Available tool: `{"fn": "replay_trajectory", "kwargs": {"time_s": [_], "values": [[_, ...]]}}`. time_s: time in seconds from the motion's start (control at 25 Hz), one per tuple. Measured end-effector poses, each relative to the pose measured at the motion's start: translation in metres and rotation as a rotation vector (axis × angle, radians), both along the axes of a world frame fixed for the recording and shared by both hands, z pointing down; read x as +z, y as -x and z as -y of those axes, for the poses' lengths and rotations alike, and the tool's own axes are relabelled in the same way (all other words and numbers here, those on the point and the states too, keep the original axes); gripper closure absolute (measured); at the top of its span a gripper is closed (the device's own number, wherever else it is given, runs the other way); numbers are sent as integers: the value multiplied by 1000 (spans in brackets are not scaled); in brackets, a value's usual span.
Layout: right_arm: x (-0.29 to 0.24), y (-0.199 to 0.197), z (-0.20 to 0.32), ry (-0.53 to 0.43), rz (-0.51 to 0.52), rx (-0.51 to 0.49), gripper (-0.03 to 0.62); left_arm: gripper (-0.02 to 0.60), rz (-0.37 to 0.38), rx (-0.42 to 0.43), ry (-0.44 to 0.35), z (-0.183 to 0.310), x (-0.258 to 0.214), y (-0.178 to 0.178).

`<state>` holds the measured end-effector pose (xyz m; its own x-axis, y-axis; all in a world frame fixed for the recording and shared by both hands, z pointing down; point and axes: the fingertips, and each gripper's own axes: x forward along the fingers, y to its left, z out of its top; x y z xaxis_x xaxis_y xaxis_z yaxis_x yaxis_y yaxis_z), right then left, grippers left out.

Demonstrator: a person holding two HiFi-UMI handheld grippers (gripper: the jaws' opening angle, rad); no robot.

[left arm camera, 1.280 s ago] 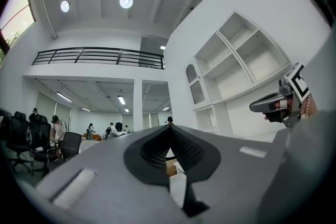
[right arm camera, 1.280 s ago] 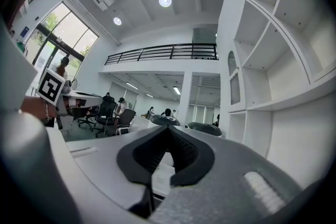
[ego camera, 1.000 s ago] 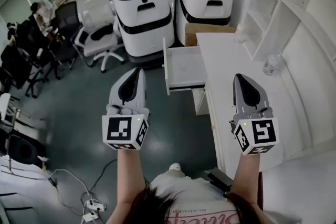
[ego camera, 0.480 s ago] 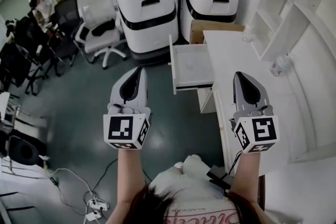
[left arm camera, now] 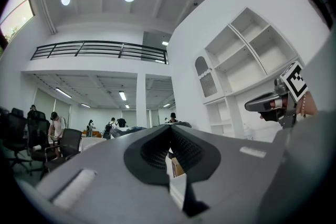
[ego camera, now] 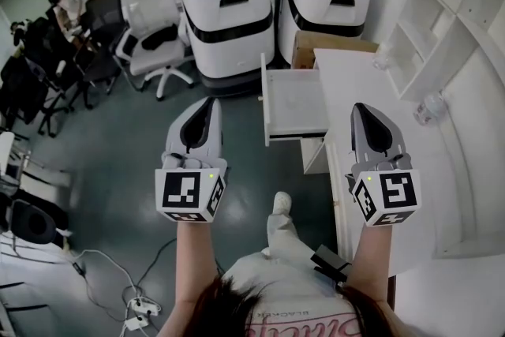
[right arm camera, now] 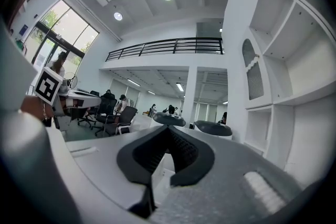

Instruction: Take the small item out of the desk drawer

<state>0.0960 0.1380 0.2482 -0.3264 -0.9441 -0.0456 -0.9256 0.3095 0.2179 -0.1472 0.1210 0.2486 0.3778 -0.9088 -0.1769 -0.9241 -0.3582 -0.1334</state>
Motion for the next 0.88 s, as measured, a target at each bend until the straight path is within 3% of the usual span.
{"fn": "replay_trajectory", "kwargs": {"time_s": [0.88], "values": [[-3,-28,181,25,-10,-16,592,566,8,-52,18,176,-8,-19]]}}
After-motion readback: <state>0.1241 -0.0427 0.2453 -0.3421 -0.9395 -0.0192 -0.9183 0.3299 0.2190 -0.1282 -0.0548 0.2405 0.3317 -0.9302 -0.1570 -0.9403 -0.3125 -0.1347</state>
